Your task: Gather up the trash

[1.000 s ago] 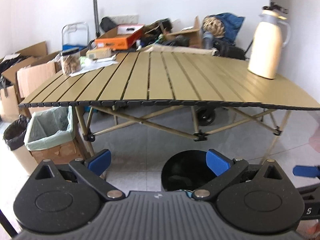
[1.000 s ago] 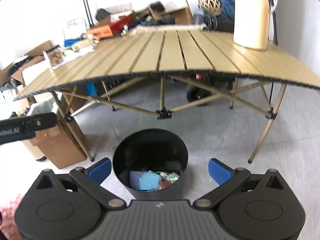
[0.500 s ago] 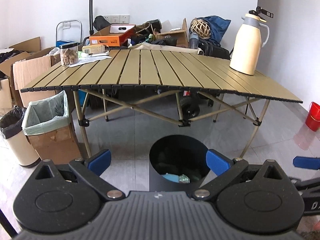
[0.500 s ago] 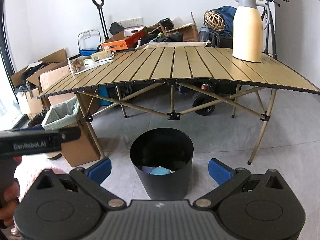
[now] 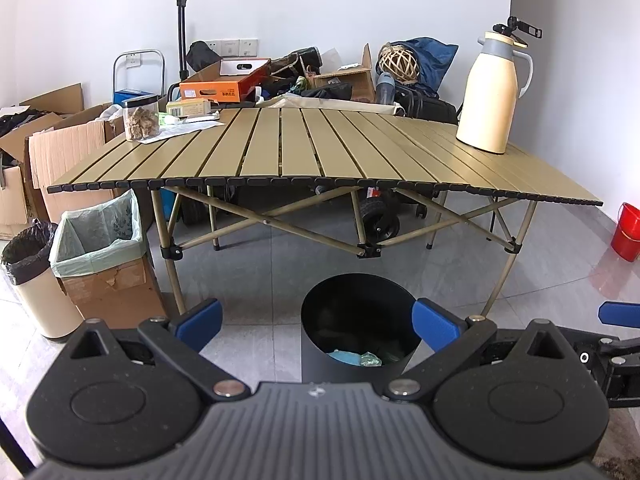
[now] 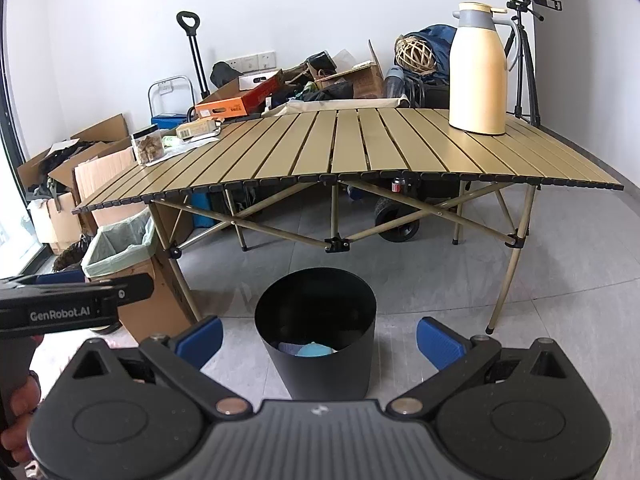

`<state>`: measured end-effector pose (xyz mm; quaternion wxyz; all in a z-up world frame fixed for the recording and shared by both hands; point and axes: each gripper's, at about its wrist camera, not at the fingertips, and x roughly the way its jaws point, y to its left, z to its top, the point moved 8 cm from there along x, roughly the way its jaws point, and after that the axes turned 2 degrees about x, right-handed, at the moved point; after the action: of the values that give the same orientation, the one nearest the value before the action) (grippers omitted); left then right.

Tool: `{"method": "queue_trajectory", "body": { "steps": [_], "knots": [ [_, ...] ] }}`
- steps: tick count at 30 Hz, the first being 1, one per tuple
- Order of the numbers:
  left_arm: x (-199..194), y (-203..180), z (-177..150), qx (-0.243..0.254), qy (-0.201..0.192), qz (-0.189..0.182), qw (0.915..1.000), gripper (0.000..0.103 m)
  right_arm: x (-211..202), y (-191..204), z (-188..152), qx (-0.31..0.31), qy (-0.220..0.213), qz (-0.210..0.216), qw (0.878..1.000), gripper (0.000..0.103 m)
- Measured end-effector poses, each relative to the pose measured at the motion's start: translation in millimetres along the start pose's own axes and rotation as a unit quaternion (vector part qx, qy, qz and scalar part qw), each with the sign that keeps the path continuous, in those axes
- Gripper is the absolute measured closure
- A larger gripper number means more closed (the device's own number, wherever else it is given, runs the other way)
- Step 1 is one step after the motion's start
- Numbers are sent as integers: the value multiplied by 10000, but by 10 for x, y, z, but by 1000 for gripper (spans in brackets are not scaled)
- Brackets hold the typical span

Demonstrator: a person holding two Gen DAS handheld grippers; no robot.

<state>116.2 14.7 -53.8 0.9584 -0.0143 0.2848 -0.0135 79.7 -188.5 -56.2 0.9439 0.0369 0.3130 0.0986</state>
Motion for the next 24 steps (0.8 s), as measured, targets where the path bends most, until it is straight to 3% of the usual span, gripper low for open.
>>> {"method": "queue_trajectory", "body": {
  "steps": [24],
  "knots": [
    [-39, -22, 2, 27, -43, -15, 10000, 0, -28, 3, 7, 14, -42, -10, 10000, 0]
  ]
}}
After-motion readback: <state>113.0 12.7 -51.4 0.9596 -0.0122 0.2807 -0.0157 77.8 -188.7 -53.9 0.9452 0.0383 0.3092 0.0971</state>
